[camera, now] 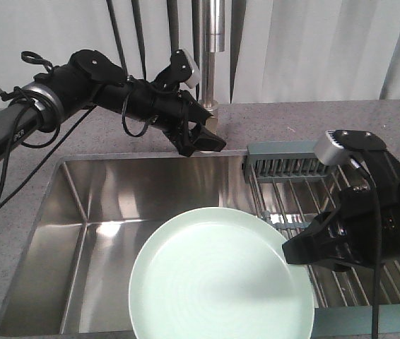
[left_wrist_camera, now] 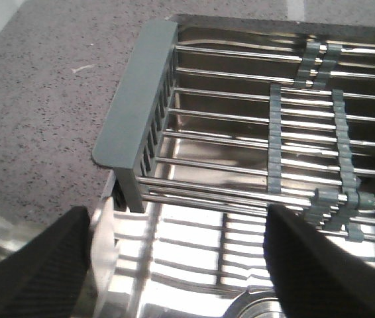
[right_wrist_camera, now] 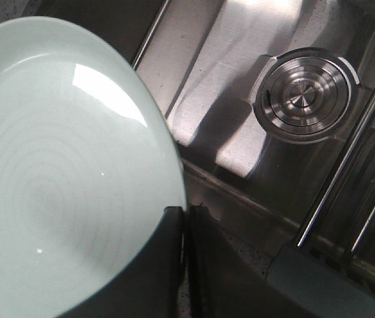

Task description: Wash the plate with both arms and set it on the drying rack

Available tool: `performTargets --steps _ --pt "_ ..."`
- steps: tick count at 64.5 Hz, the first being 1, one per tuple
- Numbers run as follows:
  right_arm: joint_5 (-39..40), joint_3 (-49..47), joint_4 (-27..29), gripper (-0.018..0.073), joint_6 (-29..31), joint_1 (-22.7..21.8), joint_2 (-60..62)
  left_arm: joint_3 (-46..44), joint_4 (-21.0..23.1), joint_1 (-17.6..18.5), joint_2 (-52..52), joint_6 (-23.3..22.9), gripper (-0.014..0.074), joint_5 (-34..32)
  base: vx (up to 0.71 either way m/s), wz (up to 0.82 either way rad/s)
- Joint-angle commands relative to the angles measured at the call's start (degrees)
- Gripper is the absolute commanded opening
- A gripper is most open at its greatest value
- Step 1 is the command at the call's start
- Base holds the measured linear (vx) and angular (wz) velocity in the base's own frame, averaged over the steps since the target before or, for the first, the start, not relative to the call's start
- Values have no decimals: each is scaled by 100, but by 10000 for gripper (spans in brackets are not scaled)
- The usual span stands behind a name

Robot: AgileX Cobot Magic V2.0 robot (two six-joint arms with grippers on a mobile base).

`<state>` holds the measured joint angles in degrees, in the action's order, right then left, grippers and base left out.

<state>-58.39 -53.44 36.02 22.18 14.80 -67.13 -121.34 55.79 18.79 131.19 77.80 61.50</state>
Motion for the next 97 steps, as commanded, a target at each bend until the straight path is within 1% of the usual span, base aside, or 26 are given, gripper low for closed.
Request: performTargets --steps 1,13,24,26,31,33,38,39,47,49,50,56,57,61,63,65,69,78,87,97 --pt "168 -147 236 -4 57 -16 122 -180 464 40 -506 7 512 594 0 0" --pt "168 -147 236 -4 57 -16 122 -180 357 40 -554 0 512 715 0 0" --pt "168 -147 236 -4 57 -16 122 -186 258 21 -691 -296 512 705 0 0" --pt "168 -147 236 -4 57 -16 122 -186 181 21 -742 -417 512 686 0 0" --pt "168 -147 236 -4 57 -16 122 -186 -177 -20 -950 -767 512 648 0 0" --pt "168 -147 236 -4 57 -16 122 -186 -414 -35 -1028 -945 512 643 0 0" --pt "168 -147 236 -4 57 -16 122 -186 -935 -87 -1268 -1554 512 648 0 0" --pt "168 -147 236 -4 57 -16 122 -186 -1119 -100 -1314 -1700 512 648 0 0" --pt "168 -147 236 -4 57 -16 122 -186 -2357 -179 -1731 -3260 512 645 0 0" --pt "168 -147 236 -4 57 -16 122 -186 -2738 -184 -1819 -3650 512 632 0 0" --pt "168 -147 236 -4 57 -16 122 -180 -2890 -190 -1864 -3983 512 632 0 0" --pt "168 -147 236 -4 57 -16 122 -180 -3888 -260 -2132 -5349 512 659 0 0" --pt "168 -147 236 -4 57 -16 122 -180 -4029 -269 -2172 -5636 510 671 0 0" --pt "168 -147 236 -4 57 -16 122 -160 -4552 -329 -2341 -6254 500 758 0 0" --pt "168 -147 236 -4 57 -16 122 -108 -4697 -347 -2425 -6468 494 763 0 0" --pt "168 -147 236 -4 57 -16 122 -12 -4786 -379 -2515 -6675 484 763 0 0" --pt "168 -147 236 -4 57 -16 122 338 -4830 -432 -2768 -6885 469 691 0 0" --pt "168 -147 236 -4 57 -16 122 1482 -4835 -445 -3478 -6983 440 272 0 0" --pt "168 -147 236 -4 57 -16 122 2736 -4835 -445 -4335 -7106 435 -432 0 0" --pt "168 -147 236 -4 57 -16 122 4036 -4904 -445 -5269 -7438 435 -1039 0 0"
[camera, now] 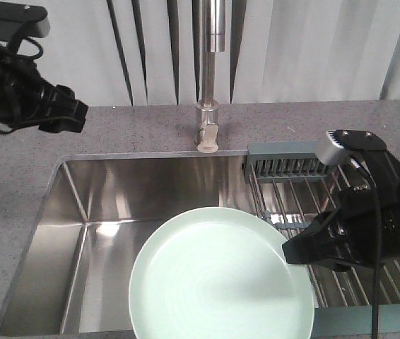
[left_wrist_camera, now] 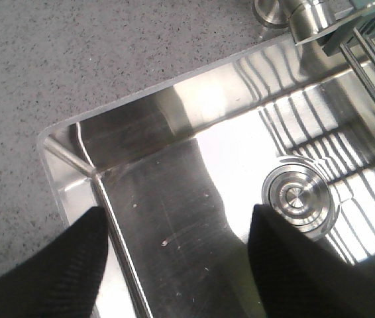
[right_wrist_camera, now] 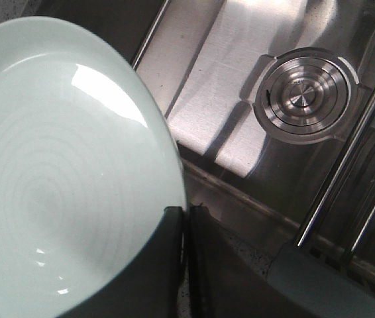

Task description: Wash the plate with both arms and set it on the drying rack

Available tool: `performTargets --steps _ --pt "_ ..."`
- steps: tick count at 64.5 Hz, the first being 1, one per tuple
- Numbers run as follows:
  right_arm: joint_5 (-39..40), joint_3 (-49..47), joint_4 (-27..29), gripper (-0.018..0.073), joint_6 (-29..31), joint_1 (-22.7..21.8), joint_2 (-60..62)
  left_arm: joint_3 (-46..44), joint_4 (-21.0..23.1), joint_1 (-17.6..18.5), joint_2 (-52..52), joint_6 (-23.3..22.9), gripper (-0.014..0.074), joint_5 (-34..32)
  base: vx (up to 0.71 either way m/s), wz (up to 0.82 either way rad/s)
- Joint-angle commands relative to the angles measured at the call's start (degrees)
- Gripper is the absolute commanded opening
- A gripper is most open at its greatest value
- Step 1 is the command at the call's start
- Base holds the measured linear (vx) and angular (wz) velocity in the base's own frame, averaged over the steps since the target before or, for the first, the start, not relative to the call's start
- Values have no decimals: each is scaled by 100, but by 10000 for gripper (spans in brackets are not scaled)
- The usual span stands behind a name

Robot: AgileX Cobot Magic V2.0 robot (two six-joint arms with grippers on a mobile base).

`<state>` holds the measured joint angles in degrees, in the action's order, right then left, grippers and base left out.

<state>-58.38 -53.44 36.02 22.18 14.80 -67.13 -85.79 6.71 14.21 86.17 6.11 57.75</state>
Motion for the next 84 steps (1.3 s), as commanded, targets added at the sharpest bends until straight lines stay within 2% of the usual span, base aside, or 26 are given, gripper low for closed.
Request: performTargets --steps 1,21,39,55,84 --pt "168 -147 236 -4 57 -16 122 588 -6 13 -853 -317 435 -706 0 0" --pt "168 -147 236 -4 57 -16 122 2445 -45 13 -2550 -820 435 -1152 0 0" --pt "168 -147 236 -4 57 -16 122 3506 -346 13 -3775 -1296 435 -1314 0 0" --pt "168 -147 236 -4 57 -16 122 3804 -320 13 -4382 -1319 435 -1240 0 0" --pt "173 -147 240 -4 57 -15 122 3804 -320 13 -4423 -1319 435 -1250 0 0"
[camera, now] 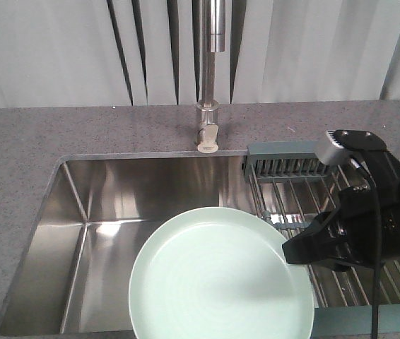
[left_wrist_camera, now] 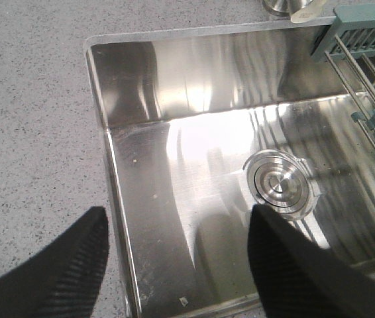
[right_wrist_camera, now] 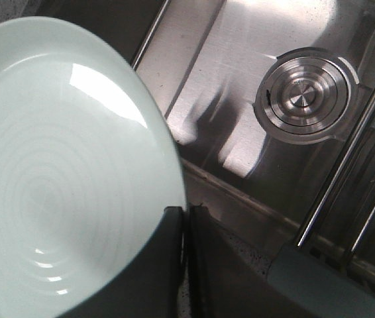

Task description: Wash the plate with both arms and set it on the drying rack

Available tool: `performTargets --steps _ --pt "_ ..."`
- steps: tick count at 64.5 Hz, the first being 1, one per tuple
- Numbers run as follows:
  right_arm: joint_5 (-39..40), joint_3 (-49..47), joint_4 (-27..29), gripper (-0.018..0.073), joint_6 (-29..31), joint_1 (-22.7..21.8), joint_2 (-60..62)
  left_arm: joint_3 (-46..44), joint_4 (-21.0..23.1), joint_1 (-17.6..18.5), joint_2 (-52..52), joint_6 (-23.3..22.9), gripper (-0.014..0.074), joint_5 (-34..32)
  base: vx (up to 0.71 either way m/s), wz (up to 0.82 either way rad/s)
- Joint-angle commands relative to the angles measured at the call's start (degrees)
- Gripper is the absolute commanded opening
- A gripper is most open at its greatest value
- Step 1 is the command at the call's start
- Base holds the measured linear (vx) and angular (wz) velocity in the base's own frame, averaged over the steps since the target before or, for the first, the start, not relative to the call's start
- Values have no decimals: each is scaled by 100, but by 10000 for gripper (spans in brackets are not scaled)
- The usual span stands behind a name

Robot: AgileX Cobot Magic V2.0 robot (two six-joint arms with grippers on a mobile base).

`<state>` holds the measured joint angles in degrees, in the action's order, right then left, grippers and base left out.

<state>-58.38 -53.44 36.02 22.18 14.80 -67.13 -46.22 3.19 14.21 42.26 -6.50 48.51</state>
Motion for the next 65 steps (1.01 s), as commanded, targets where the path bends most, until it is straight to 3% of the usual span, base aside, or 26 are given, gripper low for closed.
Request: performTargets --steps 1,32,50,65 --pt "173 -147 240 -4 57 -15 122 -152 32 13 -33 -58 435 -326 0 0" --pt "608 -433 216 -4 970 -8 -422 -152 32 13 -33 -58 435 -326 0 0" --pt "628 -1650 184 -4 1133 249 -1574 -152 32 13 -33 -58 435 -326 0 0" --pt "558 -2896 228 -4 1102 50 -2575 -152 32 13 -33 -58 435 -326 0 0"
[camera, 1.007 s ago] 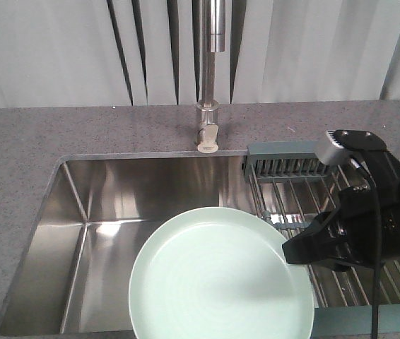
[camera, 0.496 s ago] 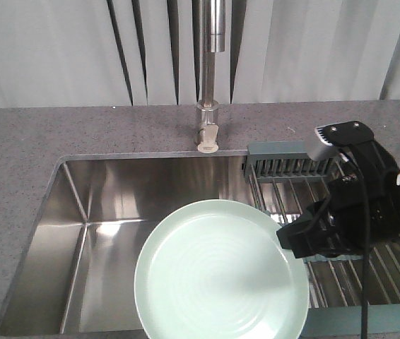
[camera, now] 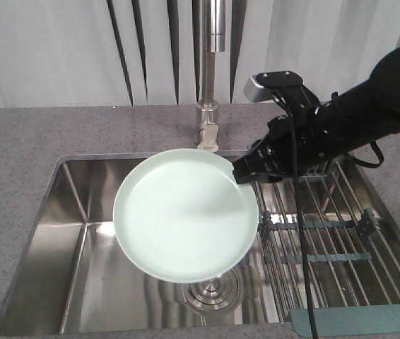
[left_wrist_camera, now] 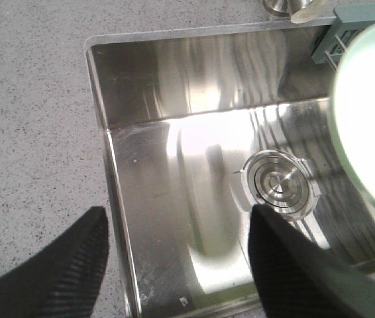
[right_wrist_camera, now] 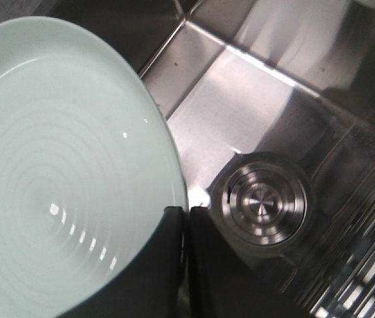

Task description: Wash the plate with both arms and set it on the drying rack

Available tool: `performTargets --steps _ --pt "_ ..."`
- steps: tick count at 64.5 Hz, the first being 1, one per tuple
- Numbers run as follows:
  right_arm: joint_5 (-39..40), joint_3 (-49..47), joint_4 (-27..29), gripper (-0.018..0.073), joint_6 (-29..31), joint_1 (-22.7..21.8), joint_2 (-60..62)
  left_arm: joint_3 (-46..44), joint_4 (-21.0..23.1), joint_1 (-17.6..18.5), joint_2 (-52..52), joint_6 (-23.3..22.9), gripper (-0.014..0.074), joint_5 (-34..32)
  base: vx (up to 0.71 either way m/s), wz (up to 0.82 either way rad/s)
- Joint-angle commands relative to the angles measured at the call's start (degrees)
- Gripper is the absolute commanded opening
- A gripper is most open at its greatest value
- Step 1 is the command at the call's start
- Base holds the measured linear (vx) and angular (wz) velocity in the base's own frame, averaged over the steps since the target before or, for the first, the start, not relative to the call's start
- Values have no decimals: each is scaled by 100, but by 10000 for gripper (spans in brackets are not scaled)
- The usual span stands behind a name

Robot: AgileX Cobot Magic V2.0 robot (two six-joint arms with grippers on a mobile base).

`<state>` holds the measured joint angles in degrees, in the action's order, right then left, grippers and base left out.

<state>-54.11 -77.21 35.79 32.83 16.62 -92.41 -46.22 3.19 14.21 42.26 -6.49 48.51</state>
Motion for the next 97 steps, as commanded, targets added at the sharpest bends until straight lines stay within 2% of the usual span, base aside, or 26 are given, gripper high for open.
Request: performTargets --steps 1,8,23,33,44,55,74,86,97 --pt "131 -603 252 -4 36 -165 -90 -152 32 13 -33 -59 435 -326 0 0" --pt "131 -834 375 -4 -29 -514 -272 -152 32 13 -33 -59 435 -326 0 0" --pt "28 -644 392 -4 -68 -1365 -139 -152 32 13 -33 -59 435 -326 0 0" --pt "277 227 402 -4 103 -1621 398 -152 32 13 -33 -59 435 -326 0 0" --pt "428 989 416 -4 195 -1632 934 -152 32 13 -33 -59 435 -326 0 0" --pt "394 1407 434 -4 195 -1428 1250 -152 32 13 -33 -59 435 -326 0 0" --pt "553 1531 684 -4 80 -395 1335 -152 32 13 -33 -59 435 -326 0 0" --pt "722 1016 679 -4 -137 200 1018 -152 32 13 -33 -59 435 -326 0 0" --pt "626 261 650 -4 -155 333 410 -152 32 13 -33 -59 435 -326 0 0"
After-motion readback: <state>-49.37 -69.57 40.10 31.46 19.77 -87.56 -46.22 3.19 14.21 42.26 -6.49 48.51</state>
